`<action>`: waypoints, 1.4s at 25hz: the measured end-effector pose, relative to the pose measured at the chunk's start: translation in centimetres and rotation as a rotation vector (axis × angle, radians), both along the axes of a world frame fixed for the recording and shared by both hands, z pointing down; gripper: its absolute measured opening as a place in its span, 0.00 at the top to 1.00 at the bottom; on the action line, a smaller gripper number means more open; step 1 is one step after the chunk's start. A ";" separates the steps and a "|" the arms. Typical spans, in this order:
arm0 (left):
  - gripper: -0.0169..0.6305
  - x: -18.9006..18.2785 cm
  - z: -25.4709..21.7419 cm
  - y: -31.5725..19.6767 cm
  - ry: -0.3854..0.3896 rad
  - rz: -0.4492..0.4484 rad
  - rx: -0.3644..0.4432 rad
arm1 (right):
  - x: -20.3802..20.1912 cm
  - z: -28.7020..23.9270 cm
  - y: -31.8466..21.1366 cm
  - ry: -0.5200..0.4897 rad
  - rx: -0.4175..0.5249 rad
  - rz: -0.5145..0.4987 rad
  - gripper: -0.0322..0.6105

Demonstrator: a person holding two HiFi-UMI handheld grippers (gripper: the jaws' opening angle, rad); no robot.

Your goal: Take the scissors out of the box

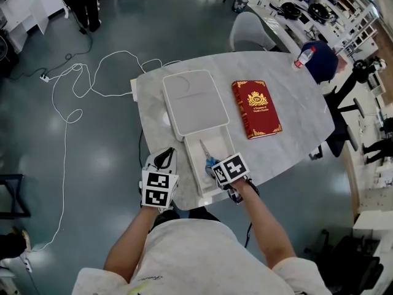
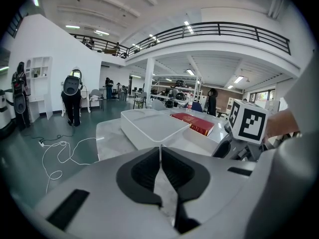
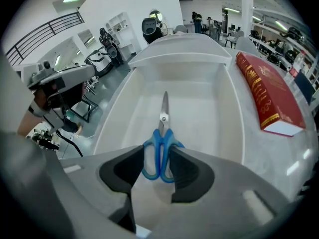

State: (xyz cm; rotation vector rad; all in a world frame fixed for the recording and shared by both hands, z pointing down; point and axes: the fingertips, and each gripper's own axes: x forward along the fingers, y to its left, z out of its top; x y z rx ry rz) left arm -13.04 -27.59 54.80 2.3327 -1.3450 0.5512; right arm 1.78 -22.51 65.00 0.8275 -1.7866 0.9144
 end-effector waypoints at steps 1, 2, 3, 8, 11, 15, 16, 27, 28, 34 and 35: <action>0.95 0.0 0.0 0.0 0.000 -0.002 0.000 | 0.2 0.1 -0.1 0.014 0.007 0.003 0.71; 0.95 0.0 0.0 0.1 0.000 -0.004 0.000 | 0.4 0.1 -0.2 0.031 0.017 0.004 0.75; 0.95 -0.1 -0.1 0.1 0.000 -0.005 0.000 | 0.5 0.1 -0.2 0.046 0.028 0.001 0.79; 0.95 0.0 -0.2 0.3 0.002 -0.010 -0.001 | 0.5 0.0 -0.1 0.087 0.063 -0.025 0.79; 0.95 0.3 -0.2 0.5 0.004 -0.010 -0.002 | 0.3 0.2 0.1 0.110 0.071 -0.042 0.79; 0.95 0.6 -0.3 0.7 0.003 -0.012 -0.001 | 0.5 0.1 -0.1 0.128 0.101 -0.064 0.80; 0.95 0.6 -0.2 0.8 0.001 -0.012 -0.002 | 0.5 0.1 -0.2 0.126 0.102 -0.064 0.80; 0.95 -0.1 -0.8 1.2 -0.001 -0.047 0.009 | 1.5 -1.4 0.1 0.122 0.147 -0.088 0.81; 0.95 0.0 -0.9 1.3 -0.001 -0.047 0.011 | 1.5 -1.6 0.1 0.117 0.155 -0.087 0.81; 0.95 1.1 -1.5 1.6 -0.006 -0.032 0.022 | 2.5 -3.3 0.7 0.075 0.195 -0.058 0.81; 0.95 1.3 -1.6 1.6 -0.006 -0.029 0.024 | 2.8 -3.6 0.8 0.069 0.204 -0.052 0.81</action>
